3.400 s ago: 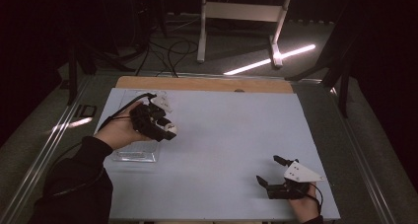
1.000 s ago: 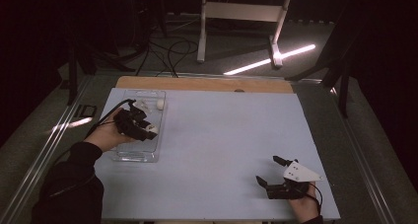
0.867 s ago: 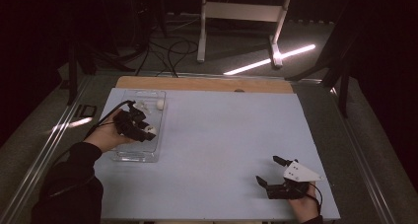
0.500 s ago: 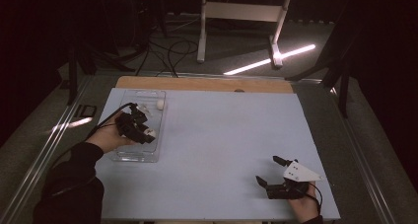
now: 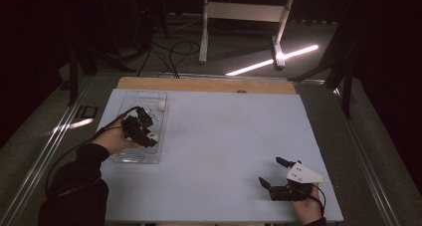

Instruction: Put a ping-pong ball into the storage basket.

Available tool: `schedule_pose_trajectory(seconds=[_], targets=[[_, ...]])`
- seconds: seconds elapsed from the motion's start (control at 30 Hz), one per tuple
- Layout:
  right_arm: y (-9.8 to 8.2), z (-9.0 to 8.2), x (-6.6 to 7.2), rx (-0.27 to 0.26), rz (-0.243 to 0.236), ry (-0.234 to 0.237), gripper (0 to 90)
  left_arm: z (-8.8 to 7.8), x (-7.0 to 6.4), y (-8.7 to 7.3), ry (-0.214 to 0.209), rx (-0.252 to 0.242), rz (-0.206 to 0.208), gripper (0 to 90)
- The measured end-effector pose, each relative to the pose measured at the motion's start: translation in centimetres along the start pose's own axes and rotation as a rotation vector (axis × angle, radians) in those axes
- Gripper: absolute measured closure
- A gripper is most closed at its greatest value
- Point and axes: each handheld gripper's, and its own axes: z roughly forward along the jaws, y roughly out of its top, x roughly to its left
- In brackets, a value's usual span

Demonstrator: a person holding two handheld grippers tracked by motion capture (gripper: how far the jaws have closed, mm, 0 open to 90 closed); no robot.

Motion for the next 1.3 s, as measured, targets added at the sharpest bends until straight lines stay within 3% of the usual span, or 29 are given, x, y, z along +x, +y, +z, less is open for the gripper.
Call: schedule_pose_trajectory(seconds=[0.2, 0.3, 0.4, 0.6, 0.67, 0.73, 0.8, 0.97, 1.0, 1.3], targets=[[0.0, 0.0, 0.0, 0.001, -0.003, -0.001, 8.5, -0.1, 0.1, -0.1, 0.013, -0.001, -0.012, 45.6], [0.0, 0.0, 0.1, 0.000, -0.003, -0.001, 8.5, -0.3, 0.1, -0.1, 0.032, -0.006, -0.022, 37.1], [0.0, 0.0, 0.1, 0.002, -0.004, -0.002, 8.5, -0.5, 0.2, -0.1, 0.084, 0.008, -0.029, 23.4], [0.0, 0.0, 0.1, 0.002, -0.005, -0.002, 8.5, -1.2, 0.2, -0.3, 0.079, -0.004, -0.029, 14.0], [0.0, 0.1, 0.1, 0.003, -0.007, -0.003, 8.5, -1.4, 0.2, -0.3, 0.063, -0.006, -0.027, 10.4], [0.1, 0.0, 0.1, 0.003, -0.007, -0.003, 8.5, -1.5, 0.1, -0.4, 0.022, -0.010, -0.017, 5.6], [0.1, 0.0, 0.1, 0.002, -0.007, -0.003, 8.5, -1.6, 0.0, -0.3, 0.019, -0.012, -0.011, 1.7], [0.1, 0.0, 0.1, 0.003, -0.007, -0.004, 8.5, -2.1, -0.1, -0.2, -0.002, -0.061, -0.013, 0.7], [0.1, 0.0, 0.1, 0.003, -0.007, -0.004, 8.5, -2.2, -0.1, -0.1, 0.011, -0.063, 0.000, 0.7], [0.1, 0.0, 0.1, 0.004, -0.007, -0.006, 8.5, -2.7, -0.6, 0.2, -0.018, -0.101, 0.012, 0.6]])
